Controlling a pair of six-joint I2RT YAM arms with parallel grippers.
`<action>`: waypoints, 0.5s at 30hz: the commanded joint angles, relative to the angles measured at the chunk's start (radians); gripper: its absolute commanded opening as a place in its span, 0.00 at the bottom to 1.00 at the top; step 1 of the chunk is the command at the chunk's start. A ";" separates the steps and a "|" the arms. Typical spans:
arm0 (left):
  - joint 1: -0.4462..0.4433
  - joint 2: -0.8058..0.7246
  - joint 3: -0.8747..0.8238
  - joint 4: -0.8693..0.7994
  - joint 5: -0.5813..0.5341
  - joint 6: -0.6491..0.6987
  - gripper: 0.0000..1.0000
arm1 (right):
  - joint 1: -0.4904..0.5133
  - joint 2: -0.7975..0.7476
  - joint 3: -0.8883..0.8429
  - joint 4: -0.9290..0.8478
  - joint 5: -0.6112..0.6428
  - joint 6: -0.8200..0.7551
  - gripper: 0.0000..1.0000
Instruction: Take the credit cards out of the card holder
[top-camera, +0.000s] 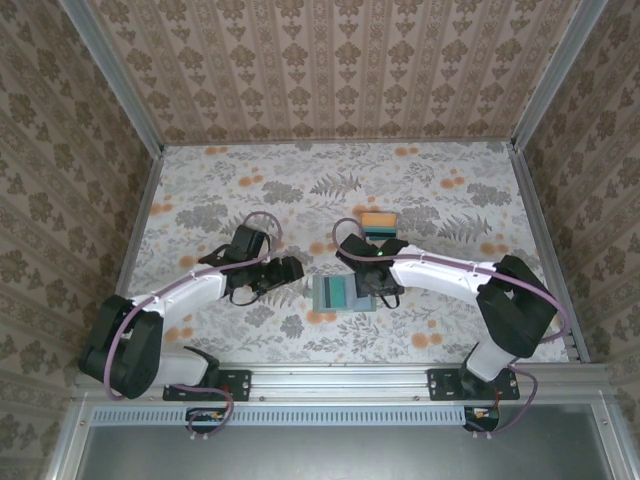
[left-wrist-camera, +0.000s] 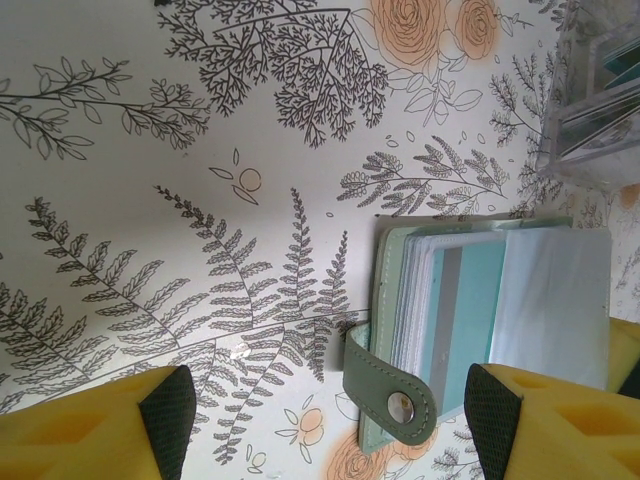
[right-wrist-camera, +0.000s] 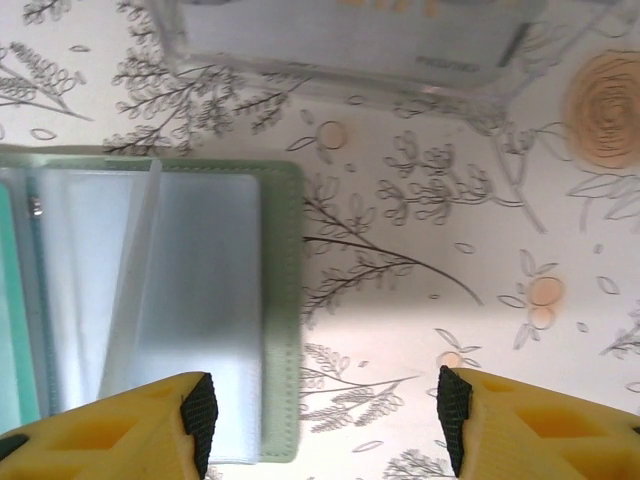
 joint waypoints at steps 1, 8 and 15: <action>0.004 0.011 0.041 -0.012 0.017 0.015 0.75 | -0.015 -0.051 -0.018 -0.057 0.055 0.028 0.64; -0.052 0.012 0.113 -0.035 0.029 0.032 0.57 | -0.018 -0.194 -0.067 0.116 -0.070 -0.042 0.59; -0.150 0.104 0.197 -0.015 0.045 0.036 0.08 | -0.037 -0.201 -0.138 0.379 -0.331 -0.030 0.39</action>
